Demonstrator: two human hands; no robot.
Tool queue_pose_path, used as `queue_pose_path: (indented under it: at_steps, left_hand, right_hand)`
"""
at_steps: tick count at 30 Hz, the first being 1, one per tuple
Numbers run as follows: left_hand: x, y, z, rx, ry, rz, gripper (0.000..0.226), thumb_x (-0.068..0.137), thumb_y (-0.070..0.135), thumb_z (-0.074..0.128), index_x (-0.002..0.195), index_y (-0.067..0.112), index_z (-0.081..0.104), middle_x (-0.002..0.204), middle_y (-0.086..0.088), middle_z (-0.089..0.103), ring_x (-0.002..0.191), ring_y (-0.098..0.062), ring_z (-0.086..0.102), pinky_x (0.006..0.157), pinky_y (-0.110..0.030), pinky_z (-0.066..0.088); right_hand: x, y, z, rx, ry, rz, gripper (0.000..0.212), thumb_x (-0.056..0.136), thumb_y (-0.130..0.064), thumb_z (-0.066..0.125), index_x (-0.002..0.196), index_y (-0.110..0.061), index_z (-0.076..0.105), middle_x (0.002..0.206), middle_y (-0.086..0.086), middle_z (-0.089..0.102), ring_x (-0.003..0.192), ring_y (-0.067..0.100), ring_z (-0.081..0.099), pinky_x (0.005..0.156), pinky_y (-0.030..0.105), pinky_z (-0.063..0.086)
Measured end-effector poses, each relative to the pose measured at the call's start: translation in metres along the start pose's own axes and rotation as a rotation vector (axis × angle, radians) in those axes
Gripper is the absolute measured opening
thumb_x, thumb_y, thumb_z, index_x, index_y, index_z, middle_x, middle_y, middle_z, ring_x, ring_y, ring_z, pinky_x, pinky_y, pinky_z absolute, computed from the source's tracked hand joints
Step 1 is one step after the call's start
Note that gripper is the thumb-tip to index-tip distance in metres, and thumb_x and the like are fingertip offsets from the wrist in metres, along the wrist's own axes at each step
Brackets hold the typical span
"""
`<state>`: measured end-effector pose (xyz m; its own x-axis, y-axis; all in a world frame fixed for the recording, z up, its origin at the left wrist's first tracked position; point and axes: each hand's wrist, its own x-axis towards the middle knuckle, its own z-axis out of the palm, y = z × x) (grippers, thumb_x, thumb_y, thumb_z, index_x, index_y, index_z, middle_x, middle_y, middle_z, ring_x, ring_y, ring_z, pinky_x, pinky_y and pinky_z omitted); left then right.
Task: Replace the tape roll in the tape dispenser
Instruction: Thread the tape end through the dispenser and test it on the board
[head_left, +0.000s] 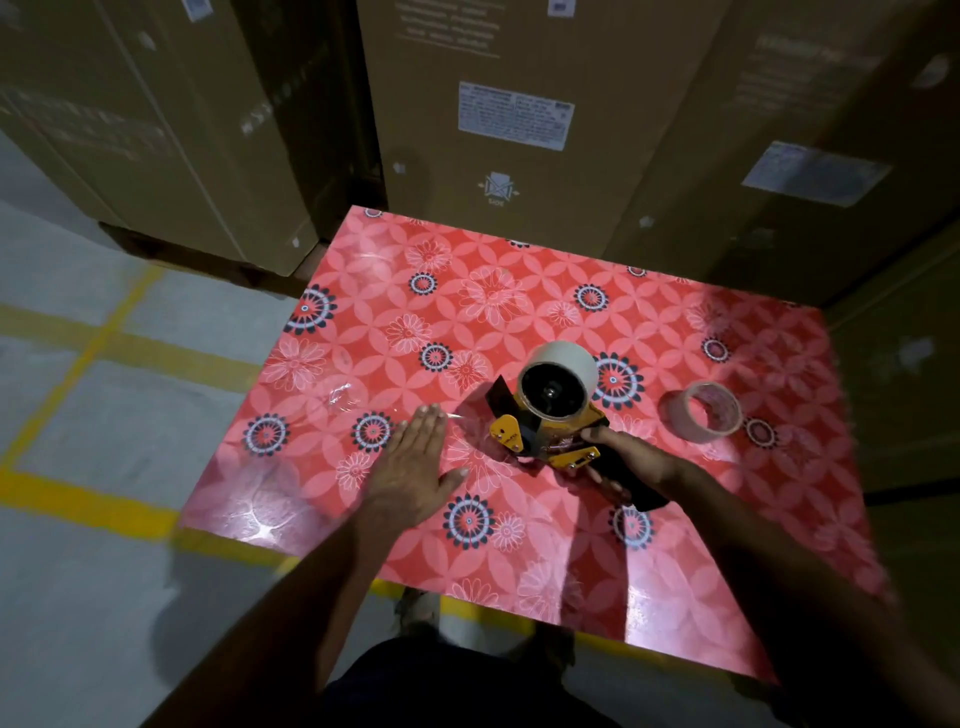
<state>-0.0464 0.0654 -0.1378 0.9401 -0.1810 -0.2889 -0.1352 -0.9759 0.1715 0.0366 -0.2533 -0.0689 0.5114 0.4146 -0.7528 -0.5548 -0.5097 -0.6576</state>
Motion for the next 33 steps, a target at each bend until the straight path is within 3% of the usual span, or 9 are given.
queue_pose_path:
  at_steps: [10, 14, 19, 22, 24, 26, 27, 30, 33]
  left_hand:
    - [0.005, 0.022, 0.0, 0.072, 0.003, 0.045, 0.086, 0.097, 0.07, 0.005, 0.157, 0.009, -0.011, 0.164, -0.012, -0.017, 0.152, -0.026, -0.017, 0.123, -0.043, -0.009]
    - [0.009, 0.04, 0.004, 0.102, -0.054, 0.119, 0.085, 0.099, 0.066, 0.002, 0.157, 0.004, 0.004, 0.166, -0.015, -0.001, 0.154, -0.028, -0.01, 0.125, -0.049, 0.0]
    - [0.009, 0.025, 0.002, 0.064, -0.063, 0.154, 0.085, 0.098, 0.069, 0.005, 0.157, 0.01, -0.006, 0.165, -0.011, -0.01, 0.152, -0.024, -0.015, 0.125, -0.043, -0.005]
    - [-0.002, -0.017, -0.002, -0.061, 0.057, 0.034, 0.083, 0.098, 0.067, 0.011, 0.159, 0.013, -0.006, 0.166, -0.007, -0.01, 0.154, -0.025, -0.008, 0.125, -0.044, 0.0]
    - [-0.013, -0.061, -0.002, -0.076, 0.106, -0.146, 0.085, 0.097, 0.067, 0.017, 0.159, 0.011, 0.0, 0.166, -0.01, -0.004, 0.154, -0.027, -0.002, 0.125, -0.048, 0.006]
    - [-0.022, -0.103, -0.002, -0.092, 0.124, -0.284, 0.09, 0.094, 0.071, 0.017, 0.159, 0.01, 0.004, 0.167, -0.014, 0.004, 0.154, -0.031, 0.006, 0.123, -0.053, 0.013]
    - [-0.023, -0.116, -0.004, -0.101, 0.103, -0.311, 0.092, 0.093, 0.074, 0.017, 0.159, 0.012, 0.003, 0.167, -0.014, 0.006, 0.154, -0.031, 0.007, 0.123, -0.055, 0.014]
    - [-0.016, -0.118, -0.01, -0.105, 0.03, -0.363, 0.094, 0.092, 0.077, 0.014, 0.159, 0.014, -0.002, 0.168, -0.012, 0.002, 0.155, -0.029, 0.003, 0.123, -0.052, 0.009]
    - [-0.013, -0.093, -0.016, -0.025, 0.092, -0.385, 0.101, 0.09, 0.079, 0.01, 0.158, 0.005, 0.009, 0.166, -0.019, 0.01, 0.154, -0.032, 0.009, 0.124, -0.051, 0.012]
  right_hand:
    - [-0.01, 0.012, -0.013, 0.037, -0.004, 0.02, 0.07, 0.069, -0.075, 0.065, 0.066, -0.006, 0.059, 0.051, 0.009, 0.038, 0.037, 0.017, 0.031, 0.04, 0.025, 0.023]
    - [-0.014, 0.007, -0.009, -0.002, 0.016, 0.031, 0.063, 0.084, -0.068, 0.056, 0.066, -0.007, 0.062, 0.054, 0.01, 0.041, 0.039, 0.017, 0.032, 0.041, 0.024, 0.026]
    - [-0.015, 0.002, -0.007, -0.044, 0.15, -0.031, 0.067, 0.087, -0.066, 0.06, 0.087, 0.0, 0.074, 0.069, 0.029, 0.054, 0.054, 0.026, 0.05, 0.057, 0.035, 0.039]
    - [-0.019, -0.006, 0.001, -0.265, 0.296, -0.086, 0.06, 0.099, -0.06, 0.045, 0.079, -0.006, 0.063, 0.06, 0.003, 0.055, 0.052, 0.016, 0.049, 0.059, 0.033, 0.036]
    - [-0.021, -0.011, 0.003, -0.409, 0.375, -0.13, 0.059, 0.097, -0.067, 0.039, 0.111, -0.014, 0.062, 0.08, -0.003, 0.062, 0.069, 0.015, 0.057, 0.063, 0.031, 0.042]
    - [-0.023, -0.016, 0.007, -0.498, 0.356, -0.172, 0.083, 0.085, -0.082, 0.043, 0.141, -0.021, 0.04, 0.107, -0.005, 0.064, 0.089, 0.018, 0.064, 0.075, 0.033, 0.047]
    - [-0.023, -0.018, 0.009, -0.586, 0.351, -0.183, 0.092, 0.079, -0.086, 0.045, 0.145, -0.024, 0.031, 0.114, -0.006, 0.063, 0.097, 0.021, 0.065, 0.081, 0.035, 0.049]
    - [-0.023, -0.027, 0.013, -0.922, 0.407, -0.201, 0.099, 0.064, -0.097, 0.044, 0.136, -0.031, 0.025, 0.1, 0.0, 0.071, 0.082, 0.024, 0.068, 0.074, 0.04, 0.056]
    - [-0.02, -0.03, 0.018, -1.15, 0.441, -0.2, 0.11, 0.061, -0.1, 0.042, 0.141, -0.027, 0.02, 0.094, 0.003, 0.071, 0.074, 0.025, 0.066, 0.066, 0.038, 0.057]
